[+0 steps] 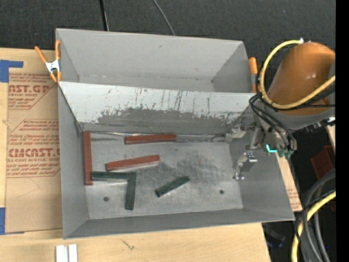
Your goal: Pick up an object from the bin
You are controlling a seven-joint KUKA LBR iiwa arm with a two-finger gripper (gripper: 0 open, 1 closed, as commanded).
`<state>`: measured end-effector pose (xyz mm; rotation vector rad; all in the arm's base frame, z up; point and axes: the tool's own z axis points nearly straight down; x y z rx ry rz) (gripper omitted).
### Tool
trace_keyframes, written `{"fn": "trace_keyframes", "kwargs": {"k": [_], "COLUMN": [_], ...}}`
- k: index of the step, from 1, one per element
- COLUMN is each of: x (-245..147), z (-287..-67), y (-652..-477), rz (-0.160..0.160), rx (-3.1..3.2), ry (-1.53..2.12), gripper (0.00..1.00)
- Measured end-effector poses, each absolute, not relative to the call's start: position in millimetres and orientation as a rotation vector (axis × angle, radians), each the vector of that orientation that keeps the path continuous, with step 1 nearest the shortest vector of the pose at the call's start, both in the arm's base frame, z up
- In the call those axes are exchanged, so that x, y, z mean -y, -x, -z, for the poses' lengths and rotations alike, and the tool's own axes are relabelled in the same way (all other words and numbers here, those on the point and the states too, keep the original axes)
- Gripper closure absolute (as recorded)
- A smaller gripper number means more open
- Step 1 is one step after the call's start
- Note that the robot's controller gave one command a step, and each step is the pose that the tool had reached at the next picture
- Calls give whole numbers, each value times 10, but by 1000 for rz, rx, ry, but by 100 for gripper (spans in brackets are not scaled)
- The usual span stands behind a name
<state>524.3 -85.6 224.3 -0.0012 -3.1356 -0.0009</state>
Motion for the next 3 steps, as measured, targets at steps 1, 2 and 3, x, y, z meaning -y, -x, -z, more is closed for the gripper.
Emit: {"fn": "trace_keyframes", "kwargs": {"k": [1,2,3], "x": [854,641,414], "z": [-2283,-1779,-1054], "y": [-5260,-5141,-5380], "rz": [-1,-3,1], "rx": [3144,3149,3145], "ry": [-1,-29,99], "gripper": [0,0,0]}}
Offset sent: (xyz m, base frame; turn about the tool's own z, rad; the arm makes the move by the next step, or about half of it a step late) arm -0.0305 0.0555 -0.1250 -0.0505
